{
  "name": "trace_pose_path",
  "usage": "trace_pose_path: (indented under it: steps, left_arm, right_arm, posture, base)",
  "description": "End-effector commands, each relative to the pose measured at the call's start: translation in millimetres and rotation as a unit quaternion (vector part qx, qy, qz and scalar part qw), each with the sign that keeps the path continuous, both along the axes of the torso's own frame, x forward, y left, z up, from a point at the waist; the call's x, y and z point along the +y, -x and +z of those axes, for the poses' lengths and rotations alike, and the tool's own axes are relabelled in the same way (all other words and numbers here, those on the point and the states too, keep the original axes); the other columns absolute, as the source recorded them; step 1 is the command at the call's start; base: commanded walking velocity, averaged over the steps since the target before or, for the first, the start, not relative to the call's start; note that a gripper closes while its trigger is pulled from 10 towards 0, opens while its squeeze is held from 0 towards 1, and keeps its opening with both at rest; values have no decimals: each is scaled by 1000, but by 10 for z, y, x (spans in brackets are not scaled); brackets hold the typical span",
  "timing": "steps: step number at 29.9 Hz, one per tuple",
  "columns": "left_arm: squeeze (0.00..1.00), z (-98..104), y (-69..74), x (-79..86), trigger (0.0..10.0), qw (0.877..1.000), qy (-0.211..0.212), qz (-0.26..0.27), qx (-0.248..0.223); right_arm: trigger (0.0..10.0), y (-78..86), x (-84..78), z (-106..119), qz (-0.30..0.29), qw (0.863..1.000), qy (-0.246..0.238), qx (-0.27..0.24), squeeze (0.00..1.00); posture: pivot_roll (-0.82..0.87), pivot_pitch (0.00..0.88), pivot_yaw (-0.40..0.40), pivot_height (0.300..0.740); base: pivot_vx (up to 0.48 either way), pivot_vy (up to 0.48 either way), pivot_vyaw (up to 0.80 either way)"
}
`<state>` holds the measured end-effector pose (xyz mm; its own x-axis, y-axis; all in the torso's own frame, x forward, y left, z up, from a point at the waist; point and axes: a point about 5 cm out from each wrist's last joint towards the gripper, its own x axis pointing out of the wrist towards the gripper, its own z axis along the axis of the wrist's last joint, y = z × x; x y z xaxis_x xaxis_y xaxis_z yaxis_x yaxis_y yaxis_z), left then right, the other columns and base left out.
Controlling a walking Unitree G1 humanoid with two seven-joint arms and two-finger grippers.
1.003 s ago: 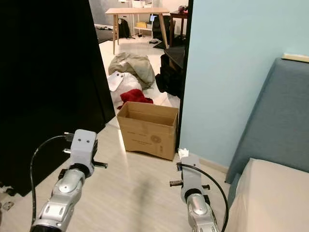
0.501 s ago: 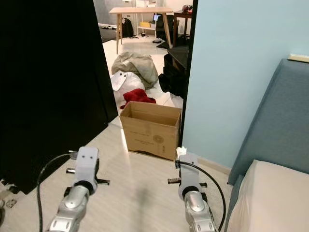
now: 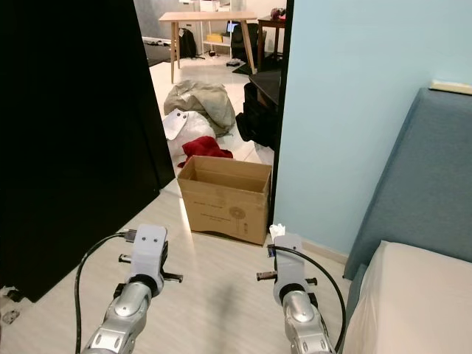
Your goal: Clean up the room
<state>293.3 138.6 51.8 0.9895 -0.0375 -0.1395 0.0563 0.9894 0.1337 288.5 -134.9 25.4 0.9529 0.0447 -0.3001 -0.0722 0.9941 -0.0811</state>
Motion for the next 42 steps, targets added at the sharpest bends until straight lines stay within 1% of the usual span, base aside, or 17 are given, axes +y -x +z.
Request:
trace_pose_path:
  steps: [1,4,6,9,11,19,24,31,39,42]
  left_arm:
    - [0,-67,54,-32,10000,1000,-2,-1,12]
    - [0,-75,66,-32,10000,1000,-1,-1,14]
    - [0,-98,79,9,10000,1000,-3,15,20]
    - [0,-111,76,52,10000,999,-4,31,26]
    - [0,-109,72,70,10000,999,-2,38,27]
    - [0,-118,79,81,10000,998,4,53,25]
    - [0,-120,86,66,10000,998,3,54,22]
    - [0,-91,62,79,10000,999,7,48,21]
    - [0,-55,54,107,10000,999,20,49,12]
    - [0,-42,55,113,10000,998,21,51,9]
  right_arm:
    - [10000,20,27,-25,3,1000,1,-1,0]
    - [10000,34,17,-36,1,1000,5,0,0]
    - [10000,61,3,-59,-1,1000,5,7,0]
    - [10000,71,-17,-76,3,1000,26,16,0]
    - [10000,73,-24,-73,3,999,30,16,0]
    - [10000,61,-33,-68,2,999,29,17,0]
    - [10000,49,-48,-67,1,999,34,17,0]
    - [10000,61,-82,-62,-14,999,32,10,0]
    - [10000,72,-73,-67,-15,999,30,13,0]
    - [10000,71,-53,-67,-12,999,30,12,0]
  posture:
    - [68,30,34,740]
    - [69,29,34,740]
    - [57,26,24,740]
    - [55,23,9,740]
    - [53,21,2,740]
    - [50,18,-8,740]
    - [50,20,-4,740]
    - [47,22,4,740]
    - [53,21,1,740]
    - [53,22,2,740]
  base:
    - [0,0,0]
    - [0,0,0]
    - [0,0,0]
    - [0,0,0]
    - [0,0,0]
    - [0,0,0]
    - [0,0,0]
    - [0,0,0]
    - [0,0,0]
    - [306,0,0]
